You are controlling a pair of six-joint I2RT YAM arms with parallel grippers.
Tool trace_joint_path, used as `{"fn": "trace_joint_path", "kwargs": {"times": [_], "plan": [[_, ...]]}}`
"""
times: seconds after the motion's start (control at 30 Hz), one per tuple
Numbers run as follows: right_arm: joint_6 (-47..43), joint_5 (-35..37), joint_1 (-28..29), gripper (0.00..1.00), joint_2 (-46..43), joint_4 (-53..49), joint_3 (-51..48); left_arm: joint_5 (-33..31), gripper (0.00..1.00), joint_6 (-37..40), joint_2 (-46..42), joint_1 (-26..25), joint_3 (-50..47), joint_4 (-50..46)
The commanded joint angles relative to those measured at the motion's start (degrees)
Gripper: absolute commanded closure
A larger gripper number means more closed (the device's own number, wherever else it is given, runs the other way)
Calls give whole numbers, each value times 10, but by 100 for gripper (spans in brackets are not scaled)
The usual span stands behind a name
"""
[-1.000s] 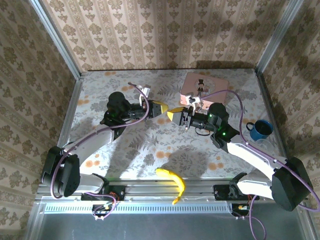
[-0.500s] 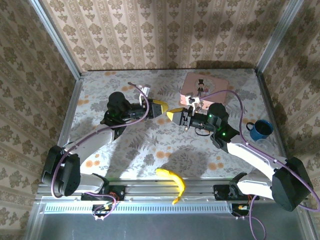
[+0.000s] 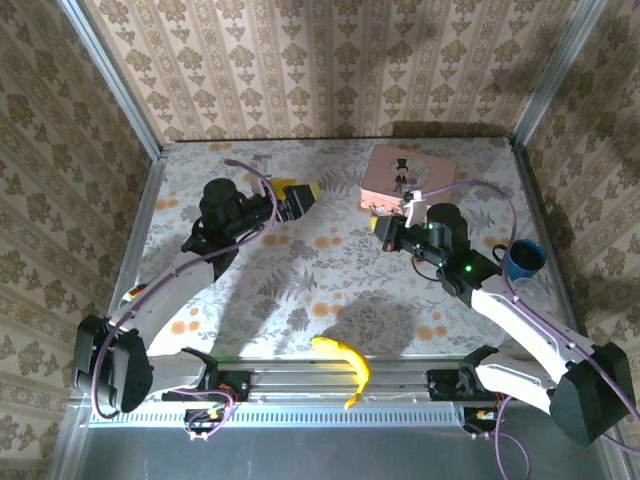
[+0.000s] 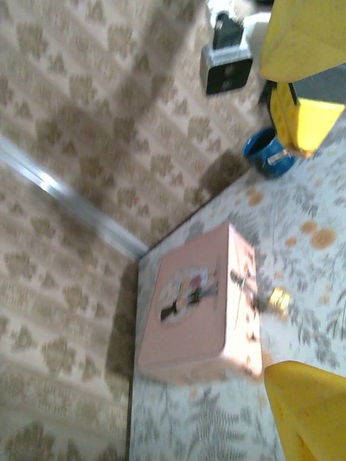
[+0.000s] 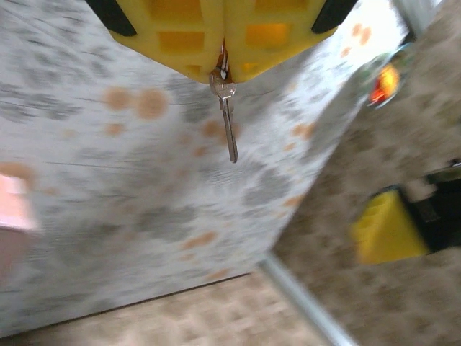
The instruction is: Unlock a padlock with a key
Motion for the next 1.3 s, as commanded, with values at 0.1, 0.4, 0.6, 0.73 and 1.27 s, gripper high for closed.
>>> {"fn": "trace_joint_path", "kwargs": {"times": [0.1, 0.4, 0.6, 0.73, 1.27], "plan": [[5, 198, -106, 100, -12, -162, 30, -84, 0, 46, 125, -23, 89, -77], [-25, 263, -233, 100, 120, -133, 81, -68, 0, 75, 387, -36, 297, -93], [-29, 288, -269, 100, 255, -103, 148, -12, 0, 45, 540, -34, 448, -112], [-31, 278, -291, 100, 337, -96, 192, 1, 6, 39, 598, -34, 510, -125], [-98, 133, -326, 100, 539, -109, 338, 56, 24, 37, 732, -46, 682, -196]]}}
